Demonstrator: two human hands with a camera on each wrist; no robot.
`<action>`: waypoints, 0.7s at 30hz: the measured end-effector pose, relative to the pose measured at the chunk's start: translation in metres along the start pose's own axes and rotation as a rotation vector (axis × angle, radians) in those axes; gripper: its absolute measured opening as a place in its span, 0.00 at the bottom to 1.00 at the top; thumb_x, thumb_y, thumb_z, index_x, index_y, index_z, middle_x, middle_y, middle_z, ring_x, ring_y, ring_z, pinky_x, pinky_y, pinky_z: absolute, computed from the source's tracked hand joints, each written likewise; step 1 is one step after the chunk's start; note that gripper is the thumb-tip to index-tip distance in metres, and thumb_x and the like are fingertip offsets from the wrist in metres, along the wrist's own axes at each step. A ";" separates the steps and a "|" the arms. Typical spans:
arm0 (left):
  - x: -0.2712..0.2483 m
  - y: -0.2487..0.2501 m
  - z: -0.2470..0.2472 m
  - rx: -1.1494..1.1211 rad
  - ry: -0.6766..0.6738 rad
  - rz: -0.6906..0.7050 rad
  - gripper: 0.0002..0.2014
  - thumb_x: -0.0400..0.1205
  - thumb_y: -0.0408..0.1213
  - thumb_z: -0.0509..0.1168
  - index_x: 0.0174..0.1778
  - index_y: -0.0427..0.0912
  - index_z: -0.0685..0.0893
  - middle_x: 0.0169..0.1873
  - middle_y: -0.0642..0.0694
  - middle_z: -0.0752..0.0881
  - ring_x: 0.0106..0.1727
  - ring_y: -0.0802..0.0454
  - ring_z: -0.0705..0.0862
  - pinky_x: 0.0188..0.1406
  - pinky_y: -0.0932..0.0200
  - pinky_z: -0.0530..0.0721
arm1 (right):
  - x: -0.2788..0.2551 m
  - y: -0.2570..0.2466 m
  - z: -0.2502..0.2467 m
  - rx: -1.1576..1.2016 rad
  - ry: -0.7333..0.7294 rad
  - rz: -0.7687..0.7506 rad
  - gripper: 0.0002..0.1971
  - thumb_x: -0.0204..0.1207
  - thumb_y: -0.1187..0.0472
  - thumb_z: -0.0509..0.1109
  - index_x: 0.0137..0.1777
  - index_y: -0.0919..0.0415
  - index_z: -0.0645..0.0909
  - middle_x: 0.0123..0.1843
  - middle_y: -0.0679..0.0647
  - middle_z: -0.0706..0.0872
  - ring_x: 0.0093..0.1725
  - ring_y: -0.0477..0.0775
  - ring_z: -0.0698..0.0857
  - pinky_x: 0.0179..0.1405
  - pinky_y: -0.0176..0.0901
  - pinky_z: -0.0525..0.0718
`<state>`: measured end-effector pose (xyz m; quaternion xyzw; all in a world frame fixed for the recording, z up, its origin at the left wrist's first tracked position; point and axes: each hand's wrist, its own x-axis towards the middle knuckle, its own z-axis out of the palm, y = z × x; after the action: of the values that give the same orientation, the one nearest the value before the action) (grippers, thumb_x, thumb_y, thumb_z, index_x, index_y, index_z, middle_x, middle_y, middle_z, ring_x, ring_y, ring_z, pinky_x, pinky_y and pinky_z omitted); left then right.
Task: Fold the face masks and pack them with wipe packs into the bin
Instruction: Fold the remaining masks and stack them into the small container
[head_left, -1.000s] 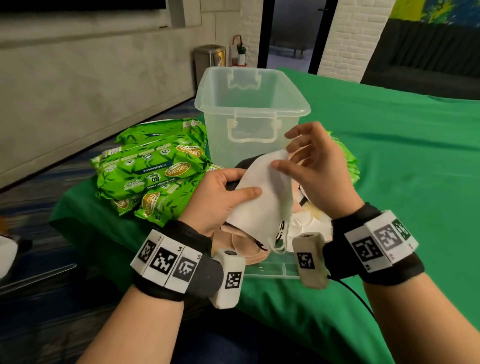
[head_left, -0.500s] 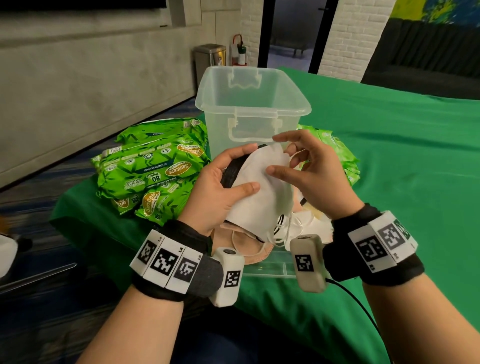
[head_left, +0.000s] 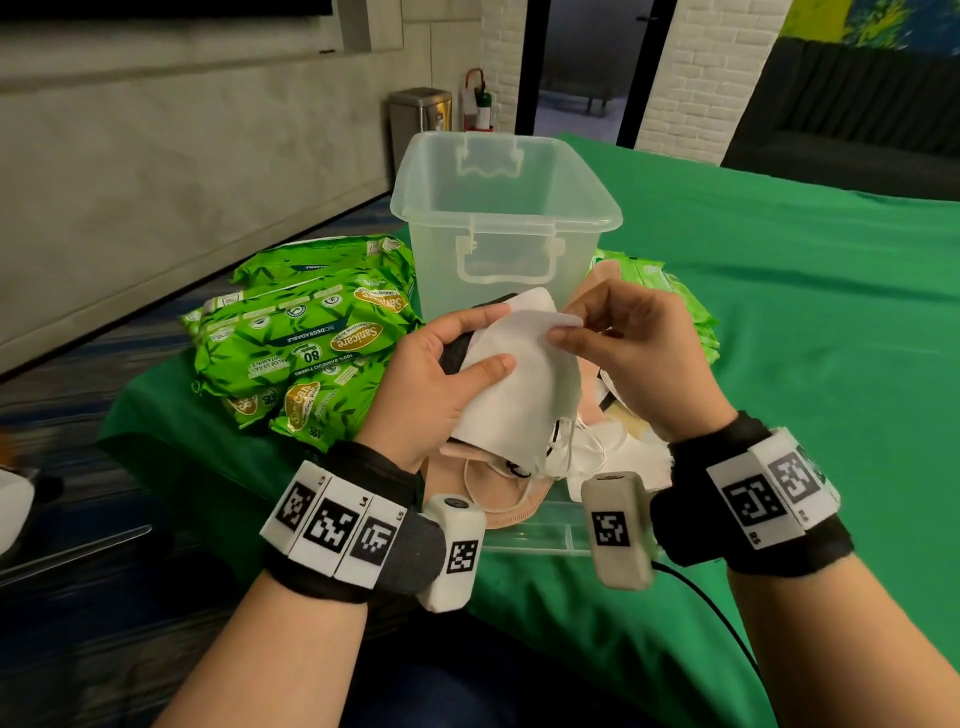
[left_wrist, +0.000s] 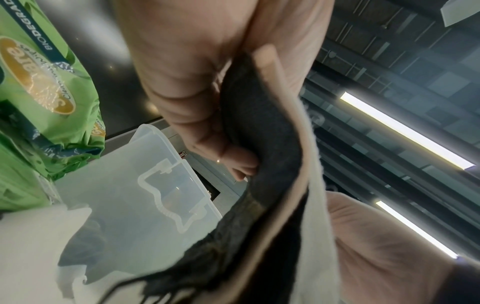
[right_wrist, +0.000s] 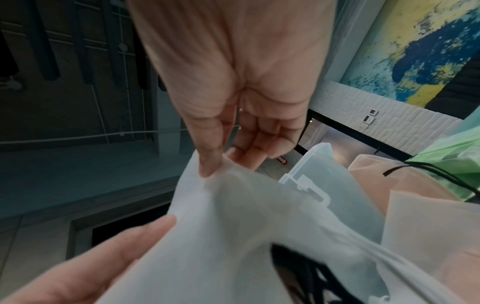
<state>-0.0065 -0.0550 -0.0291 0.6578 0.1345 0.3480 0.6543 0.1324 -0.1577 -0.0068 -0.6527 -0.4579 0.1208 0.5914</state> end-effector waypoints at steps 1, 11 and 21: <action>0.000 0.000 0.000 -0.005 0.005 0.000 0.17 0.75 0.21 0.68 0.54 0.46 0.82 0.45 0.54 0.88 0.44 0.66 0.85 0.49 0.68 0.84 | 0.001 -0.001 0.000 0.051 -0.011 -0.001 0.10 0.67 0.70 0.76 0.34 0.58 0.78 0.32 0.53 0.81 0.34 0.47 0.77 0.36 0.35 0.76; -0.003 -0.001 0.002 0.046 -0.043 0.035 0.20 0.71 0.18 0.71 0.51 0.47 0.83 0.38 0.63 0.88 0.43 0.68 0.85 0.44 0.72 0.81 | 0.011 -0.005 -0.004 -0.025 -0.105 0.135 0.18 0.69 0.71 0.75 0.57 0.62 0.77 0.37 0.66 0.77 0.36 0.59 0.74 0.38 0.44 0.75; -0.002 0.000 0.001 0.091 -0.038 0.066 0.18 0.70 0.24 0.73 0.49 0.50 0.84 0.40 0.62 0.89 0.46 0.65 0.86 0.48 0.68 0.83 | 0.012 -0.018 -0.012 -0.033 -0.178 0.139 0.13 0.68 0.71 0.75 0.50 0.59 0.80 0.31 0.58 0.81 0.35 0.57 0.78 0.40 0.50 0.77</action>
<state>-0.0074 -0.0568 -0.0299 0.6973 0.1162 0.3504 0.6144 0.1392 -0.1589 0.0165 -0.6792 -0.4642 0.2112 0.5278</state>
